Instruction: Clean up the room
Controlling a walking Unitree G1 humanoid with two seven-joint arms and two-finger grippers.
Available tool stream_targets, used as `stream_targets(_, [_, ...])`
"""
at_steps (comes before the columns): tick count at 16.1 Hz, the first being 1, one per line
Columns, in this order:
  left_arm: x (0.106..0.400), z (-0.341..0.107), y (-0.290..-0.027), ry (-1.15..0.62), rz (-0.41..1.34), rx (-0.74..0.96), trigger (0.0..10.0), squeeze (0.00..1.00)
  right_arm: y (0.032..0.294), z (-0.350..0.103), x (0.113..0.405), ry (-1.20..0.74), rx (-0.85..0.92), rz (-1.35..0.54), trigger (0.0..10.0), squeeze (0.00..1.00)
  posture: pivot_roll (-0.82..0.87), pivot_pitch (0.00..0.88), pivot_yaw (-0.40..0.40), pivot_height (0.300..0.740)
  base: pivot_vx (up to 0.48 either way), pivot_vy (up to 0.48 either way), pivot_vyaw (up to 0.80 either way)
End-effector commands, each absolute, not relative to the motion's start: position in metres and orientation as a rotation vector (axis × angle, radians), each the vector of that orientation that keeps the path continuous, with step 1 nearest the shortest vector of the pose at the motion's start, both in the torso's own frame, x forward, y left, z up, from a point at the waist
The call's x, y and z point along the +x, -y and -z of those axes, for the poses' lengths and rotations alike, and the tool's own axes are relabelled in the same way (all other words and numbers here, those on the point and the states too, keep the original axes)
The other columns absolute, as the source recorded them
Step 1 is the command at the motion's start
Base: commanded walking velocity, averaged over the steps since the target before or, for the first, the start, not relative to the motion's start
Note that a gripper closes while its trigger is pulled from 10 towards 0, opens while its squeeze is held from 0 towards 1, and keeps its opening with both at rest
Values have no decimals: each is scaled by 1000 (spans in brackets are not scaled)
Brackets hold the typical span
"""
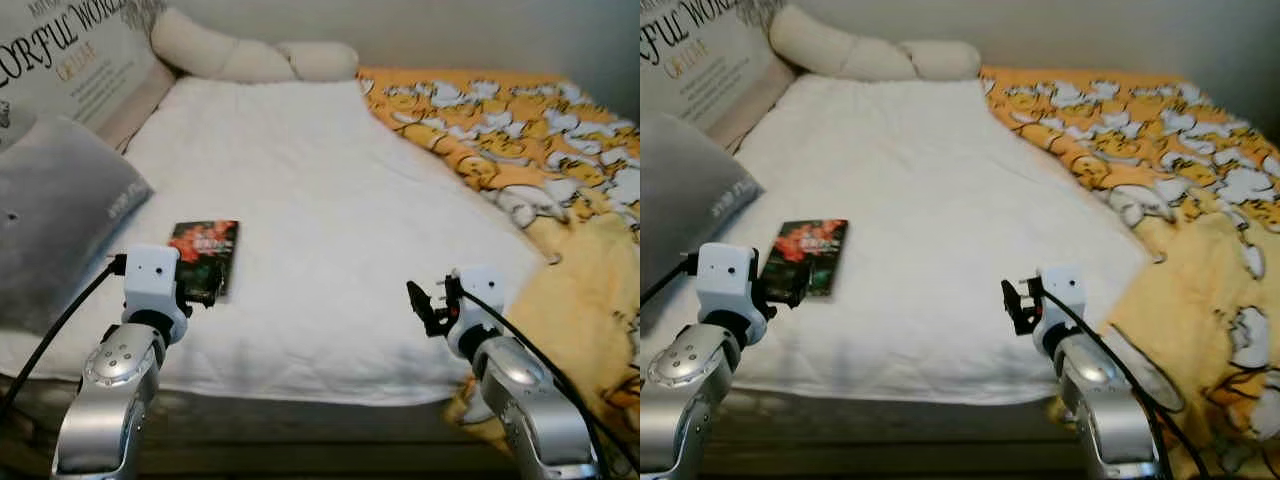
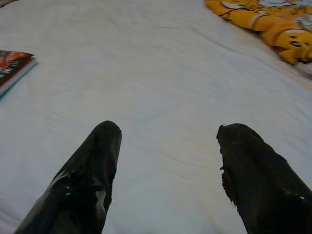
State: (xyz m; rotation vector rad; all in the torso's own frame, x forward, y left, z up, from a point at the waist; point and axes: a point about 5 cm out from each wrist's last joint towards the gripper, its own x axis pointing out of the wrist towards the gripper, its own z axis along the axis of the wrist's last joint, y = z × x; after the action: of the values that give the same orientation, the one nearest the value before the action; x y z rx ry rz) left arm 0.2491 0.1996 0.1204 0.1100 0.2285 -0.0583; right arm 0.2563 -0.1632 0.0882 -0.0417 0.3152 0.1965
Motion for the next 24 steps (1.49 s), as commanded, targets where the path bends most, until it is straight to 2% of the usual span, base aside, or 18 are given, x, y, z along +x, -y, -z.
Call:
stream_targets(1, [252,-122,-194,-220,78,110,10000,1000,169,-89,258,-325,-41,-181,10000,0,30,0,-5,740,0,-300,0])
stream_targets(7, [256,-128,-195,-169,80,99,10000,1000,164,-90,259,-344,-28,-211,10000,0,26,0,-7,740,0,-47,0])
stream_targets(11, [255,-127,-193,-171,96,85,10000,1000,163,-92,261,-345,-30,-212,10000,0,24,0,-8,740,289,0,-738])
stream_targets(23, [256,-128,-192,-169,113,108,10000,1000,162,-92,262,-345,-59,-232,10000,0,37,0,-9,740,329,0,0])
stream_targets(24, [254,-129,-189,-178,154,122,10000,1000,163,-91,259,-377,-55,-234,10000,0,37,0,-9,740,0,0,0])
